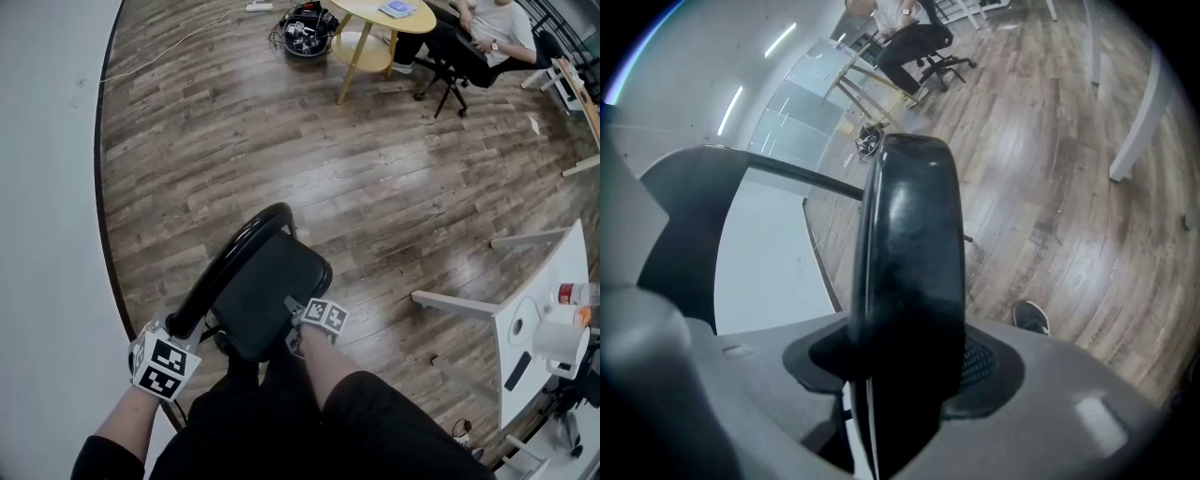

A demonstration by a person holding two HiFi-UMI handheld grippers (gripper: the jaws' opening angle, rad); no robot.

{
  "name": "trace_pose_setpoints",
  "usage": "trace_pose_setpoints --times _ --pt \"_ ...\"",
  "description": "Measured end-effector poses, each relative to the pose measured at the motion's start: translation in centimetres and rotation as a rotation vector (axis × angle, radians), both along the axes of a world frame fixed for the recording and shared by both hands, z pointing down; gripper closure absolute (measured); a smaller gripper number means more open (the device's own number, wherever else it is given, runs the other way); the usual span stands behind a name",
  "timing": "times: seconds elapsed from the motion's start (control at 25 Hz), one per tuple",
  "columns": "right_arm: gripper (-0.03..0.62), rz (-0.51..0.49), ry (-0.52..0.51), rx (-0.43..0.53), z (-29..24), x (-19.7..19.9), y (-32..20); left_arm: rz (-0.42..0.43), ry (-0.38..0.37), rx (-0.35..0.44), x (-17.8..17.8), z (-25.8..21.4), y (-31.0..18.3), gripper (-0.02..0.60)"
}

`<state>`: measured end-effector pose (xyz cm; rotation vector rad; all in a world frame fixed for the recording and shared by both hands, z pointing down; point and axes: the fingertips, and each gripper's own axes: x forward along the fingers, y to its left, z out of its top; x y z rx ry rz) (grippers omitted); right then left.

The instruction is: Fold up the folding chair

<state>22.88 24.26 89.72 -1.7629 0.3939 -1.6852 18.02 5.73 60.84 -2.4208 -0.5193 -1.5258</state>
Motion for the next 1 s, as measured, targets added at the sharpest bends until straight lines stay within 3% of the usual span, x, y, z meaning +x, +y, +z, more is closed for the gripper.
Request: trace_pose_setpoints --times 1.0 --pt "0.37 0.003 -0.028 -0.103 -5.0 2.5 -5.7 -0.024 -0.001 0.006 0.0 -1.7 1.9 0.517"
